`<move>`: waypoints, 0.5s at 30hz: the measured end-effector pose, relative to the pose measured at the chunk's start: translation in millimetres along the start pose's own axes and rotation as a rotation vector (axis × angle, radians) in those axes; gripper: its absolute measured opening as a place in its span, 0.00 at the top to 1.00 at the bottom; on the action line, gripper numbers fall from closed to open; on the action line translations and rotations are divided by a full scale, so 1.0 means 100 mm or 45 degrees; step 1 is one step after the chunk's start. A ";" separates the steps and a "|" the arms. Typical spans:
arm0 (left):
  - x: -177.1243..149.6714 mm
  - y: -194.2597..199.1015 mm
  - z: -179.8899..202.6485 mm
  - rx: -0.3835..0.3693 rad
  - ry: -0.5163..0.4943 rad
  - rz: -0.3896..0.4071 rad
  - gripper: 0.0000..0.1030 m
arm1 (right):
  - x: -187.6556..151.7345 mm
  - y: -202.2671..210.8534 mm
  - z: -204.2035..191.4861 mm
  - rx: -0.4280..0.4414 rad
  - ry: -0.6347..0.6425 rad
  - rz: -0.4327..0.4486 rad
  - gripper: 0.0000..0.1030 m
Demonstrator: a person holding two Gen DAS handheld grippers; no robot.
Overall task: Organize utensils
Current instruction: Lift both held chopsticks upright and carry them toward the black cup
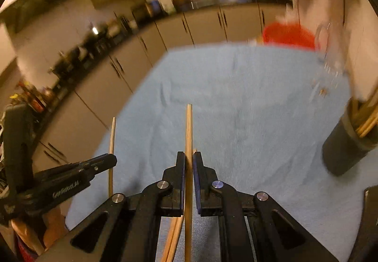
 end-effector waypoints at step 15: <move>-0.27 0.74 0.36 -0.074 -0.093 0.237 0.94 | -0.28 1.04 -0.18 -0.041 0.099 0.385 0.93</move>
Point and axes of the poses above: each gripper's, at about its wrist camera, not at the fingertips, and y roughly against the way its jaws point, z to its right, x to its top, the point moved 1 cm from there along -y, roughly the way its jaws point, and after that the axes turned 12 degrees about y, right-handed, at the moved point
